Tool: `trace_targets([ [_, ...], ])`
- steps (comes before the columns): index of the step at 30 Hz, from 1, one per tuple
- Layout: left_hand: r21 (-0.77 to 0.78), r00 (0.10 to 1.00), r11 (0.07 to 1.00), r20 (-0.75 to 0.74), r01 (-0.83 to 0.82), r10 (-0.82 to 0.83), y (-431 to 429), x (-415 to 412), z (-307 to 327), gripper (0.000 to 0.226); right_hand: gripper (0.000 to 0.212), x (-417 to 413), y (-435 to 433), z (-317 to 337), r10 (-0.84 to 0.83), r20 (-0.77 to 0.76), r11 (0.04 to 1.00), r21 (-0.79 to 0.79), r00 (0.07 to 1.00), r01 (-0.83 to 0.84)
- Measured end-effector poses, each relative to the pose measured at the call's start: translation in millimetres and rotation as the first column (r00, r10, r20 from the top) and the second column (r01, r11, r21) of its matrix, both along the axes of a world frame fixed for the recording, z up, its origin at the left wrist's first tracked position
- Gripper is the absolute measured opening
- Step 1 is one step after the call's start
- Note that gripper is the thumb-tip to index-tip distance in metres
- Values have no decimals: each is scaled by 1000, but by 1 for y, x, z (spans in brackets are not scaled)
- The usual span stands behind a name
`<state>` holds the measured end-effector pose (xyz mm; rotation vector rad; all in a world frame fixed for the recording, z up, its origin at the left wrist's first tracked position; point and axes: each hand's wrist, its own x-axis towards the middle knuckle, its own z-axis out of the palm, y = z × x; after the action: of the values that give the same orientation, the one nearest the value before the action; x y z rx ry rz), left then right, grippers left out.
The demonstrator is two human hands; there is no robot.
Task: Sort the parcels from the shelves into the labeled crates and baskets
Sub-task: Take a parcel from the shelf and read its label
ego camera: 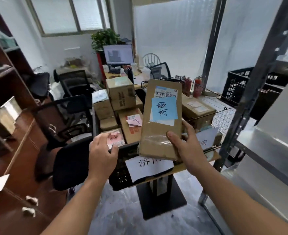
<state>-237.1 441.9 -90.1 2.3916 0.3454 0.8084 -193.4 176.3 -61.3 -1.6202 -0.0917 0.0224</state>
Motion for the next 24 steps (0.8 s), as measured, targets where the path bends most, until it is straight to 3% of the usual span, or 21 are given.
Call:
trace_targets([
  [7,-212,989,973,-132,-91,64,26,8,-12,49,71,49,72,29,168,13,962,-223,986,-161],
  [16,-223,997,972,-45,-75,67,30,5,-4,49,74,101,145,24,308,-91,857,-406,947,-317],
  [21,-236,997,969,-38,-72,64,34,5,-4,53,69,106,163,4,375,-201,812,-400,905,-425],
  [24,-239,998,969,-32,-55,49,35,5,-4,59,70,111,170,5,415,-176,777,-443,893,-448],
])
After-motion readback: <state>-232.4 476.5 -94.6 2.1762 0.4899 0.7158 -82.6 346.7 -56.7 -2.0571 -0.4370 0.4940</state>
